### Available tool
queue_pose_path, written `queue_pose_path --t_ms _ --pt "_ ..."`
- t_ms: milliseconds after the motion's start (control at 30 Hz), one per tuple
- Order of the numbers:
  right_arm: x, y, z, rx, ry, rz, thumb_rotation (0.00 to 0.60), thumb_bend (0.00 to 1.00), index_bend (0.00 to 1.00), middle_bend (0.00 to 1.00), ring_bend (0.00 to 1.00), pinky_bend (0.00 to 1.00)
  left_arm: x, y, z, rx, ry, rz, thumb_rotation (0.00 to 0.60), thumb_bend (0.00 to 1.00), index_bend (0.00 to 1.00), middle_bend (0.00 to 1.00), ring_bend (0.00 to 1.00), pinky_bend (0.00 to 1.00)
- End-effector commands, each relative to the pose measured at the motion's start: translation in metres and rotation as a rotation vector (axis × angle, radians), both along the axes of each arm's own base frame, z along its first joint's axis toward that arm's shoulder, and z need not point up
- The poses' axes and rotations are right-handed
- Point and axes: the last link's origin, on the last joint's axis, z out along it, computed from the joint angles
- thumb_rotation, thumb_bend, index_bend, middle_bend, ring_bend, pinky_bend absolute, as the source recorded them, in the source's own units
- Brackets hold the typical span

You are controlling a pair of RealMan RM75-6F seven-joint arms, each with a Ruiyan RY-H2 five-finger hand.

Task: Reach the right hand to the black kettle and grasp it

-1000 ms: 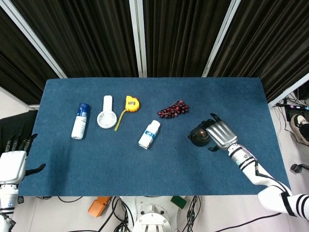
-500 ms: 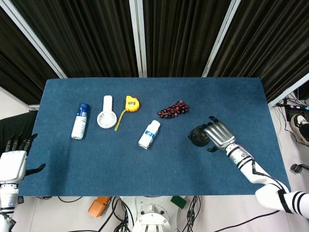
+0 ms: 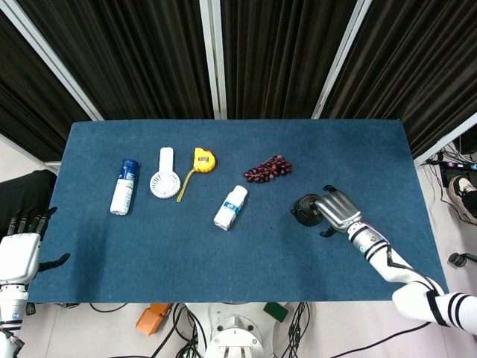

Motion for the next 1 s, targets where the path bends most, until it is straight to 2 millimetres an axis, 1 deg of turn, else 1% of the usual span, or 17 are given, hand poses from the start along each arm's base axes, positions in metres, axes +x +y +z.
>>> queue_pose_path --t_ms 33,200,300,433,500,567,633,733,800,900,1000 --pt "-0.002 0.0 -0.002 0.009 0.003 -0.01 0.6 0.1 0.74 0.63 0.64 0.24 0.0 0.0 0.0 0.0 -0.001 0.0 0.6 0.08 0.11 0.17 0.07 0.0" --pt "-0.003 -0.001 -0.006 0.026 0.006 -0.022 0.6 0.1 0.76 0.65 0.66 0.25 -0.001 -0.001 -0.001 -0.001 -0.001 0.003 0.6 0.08 0.11 0.17 0.07 0.0" --pt "-0.004 -0.001 -0.007 0.026 0.001 -0.027 0.6 0.1 0.79 0.67 0.69 0.26 -0.001 -0.001 -0.001 -0.001 -0.001 0.004 0.6 0.08 0.11 0.17 0.07 0.0" --pt "-0.002 -0.002 -0.008 0.027 -0.024 -0.038 0.6 0.1 0.88 0.75 0.79 0.27 -0.002 -0.002 -0.001 -0.002 -0.001 0.007 0.6 0.08 0.11 0.17 0.07 0.0" --pt "-0.002 -0.002 -0.008 0.034 -0.039 -0.047 0.6 0.1 0.95 0.8 0.86 0.27 -0.002 -0.002 -0.001 -0.003 -0.002 0.008 0.6 0.08 0.11 0.17 0.07 0.0" --pt "-0.001 -0.004 -0.009 0.04 -0.053 -0.059 0.6 0.1 0.99 0.85 0.91 0.27 -0.002 -0.001 -0.001 -0.003 -0.004 0.009 0.6 0.08 0.11 0.17 0.07 0.0" --pt "0.0 -0.006 -0.009 0.043 -0.067 -0.07 0.6 0.1 1.0 0.9 0.96 0.27 -0.002 -0.001 -0.002 -0.004 -0.004 0.009 0.6 0.08 0.11 0.17 0.07 0.0" --pt "0.001 -0.008 -0.008 0.046 -0.084 -0.081 0.6 0.03 1.0 0.95 1.0 0.29 -0.002 -0.001 -0.002 -0.003 -0.005 0.009 0.6 0.08 0.11 0.17 0.07 0.0" --pt "0.001 -0.009 -0.007 0.045 -0.097 -0.087 0.6 0.0 1.0 0.97 1.0 0.3 -0.002 -0.001 -0.002 -0.002 -0.006 0.009 0.6 0.08 0.11 0.17 0.07 0.0" --pt "0.002 -0.011 -0.004 0.038 -0.113 -0.092 0.6 0.0 1.0 1.0 1.0 0.3 -0.002 -0.001 -0.001 -0.001 -0.005 0.007 0.6 0.08 0.11 0.17 0.07 0.0" --pt "0.003 -0.013 0.002 0.019 -0.145 -0.098 0.599 0.0 1.0 1.0 1.0 0.31 -0.001 -0.001 -0.001 -0.002 -0.005 0.006 0.6 0.08 0.11 0.17 0.07 0.0"
